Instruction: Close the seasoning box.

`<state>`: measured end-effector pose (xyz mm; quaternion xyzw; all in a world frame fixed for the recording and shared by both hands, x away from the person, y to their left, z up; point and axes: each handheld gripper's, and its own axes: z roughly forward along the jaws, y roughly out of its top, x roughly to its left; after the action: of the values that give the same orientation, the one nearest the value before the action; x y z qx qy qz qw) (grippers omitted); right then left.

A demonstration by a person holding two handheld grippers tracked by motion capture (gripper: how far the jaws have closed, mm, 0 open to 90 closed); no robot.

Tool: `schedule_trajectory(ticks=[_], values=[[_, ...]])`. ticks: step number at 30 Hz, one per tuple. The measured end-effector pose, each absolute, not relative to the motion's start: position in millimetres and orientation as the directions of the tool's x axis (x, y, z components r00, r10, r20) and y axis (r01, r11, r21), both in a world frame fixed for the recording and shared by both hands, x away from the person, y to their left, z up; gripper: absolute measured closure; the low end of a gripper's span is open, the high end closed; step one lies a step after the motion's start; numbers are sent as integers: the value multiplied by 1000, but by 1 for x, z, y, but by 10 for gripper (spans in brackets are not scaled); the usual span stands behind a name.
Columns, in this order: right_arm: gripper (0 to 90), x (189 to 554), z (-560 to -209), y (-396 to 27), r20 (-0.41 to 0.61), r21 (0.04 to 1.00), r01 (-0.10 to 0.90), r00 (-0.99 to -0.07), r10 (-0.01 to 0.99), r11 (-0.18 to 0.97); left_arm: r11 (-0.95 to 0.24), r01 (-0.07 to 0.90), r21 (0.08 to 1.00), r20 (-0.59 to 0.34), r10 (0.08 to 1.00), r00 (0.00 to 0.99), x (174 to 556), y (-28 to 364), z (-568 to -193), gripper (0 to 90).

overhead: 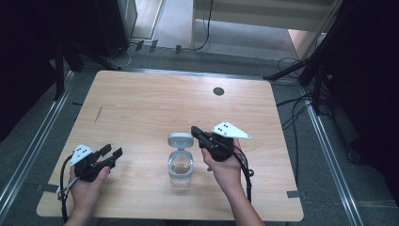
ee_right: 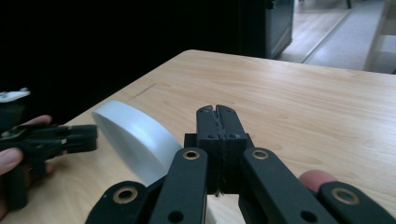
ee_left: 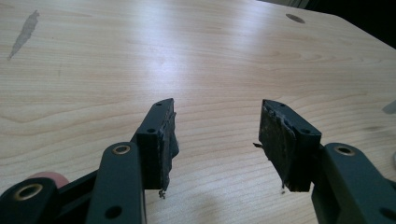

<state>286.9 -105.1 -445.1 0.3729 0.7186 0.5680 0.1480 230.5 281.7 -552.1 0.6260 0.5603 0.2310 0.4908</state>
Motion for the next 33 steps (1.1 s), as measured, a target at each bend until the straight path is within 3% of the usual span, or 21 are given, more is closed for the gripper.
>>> schedule_trajectory(ticks=[7,10,11,12,13,14,20,33], values=[[892,261,-453,-122,186,928,358,-684,705,102,98,478,873,-250,931,266,231,281,-552,473],[813,259,-456,-131,176,931,351,-667,724,97,99,479,872,-251,931,264,231,281,-552,474],[696,258,-460,-142,176,935,344,-652,737,81,96,478,873,-248,932,265,231,281,-552,474],[696,258,-460,-142,176,935,344,-652,737,81,97,477,873,-248,932,265,231,281,-552,474],[610,258,-463,-148,172,939,337,-639,750,72,96,477,874,-247,932,265,231,281,-552,474],[444,257,-468,-160,147,940,333,-589,795,74,96,476,874,-247,932,265,231,281,-552,474],[238,255,-488,-201,116,924,369,-521,846,100,92,477,874,-242,934,264,230,280,-552,473],[223,245,-523,-278,95,908,411,-398,912,84,98,479,872,-248,933,259,230,280,-552,473]])
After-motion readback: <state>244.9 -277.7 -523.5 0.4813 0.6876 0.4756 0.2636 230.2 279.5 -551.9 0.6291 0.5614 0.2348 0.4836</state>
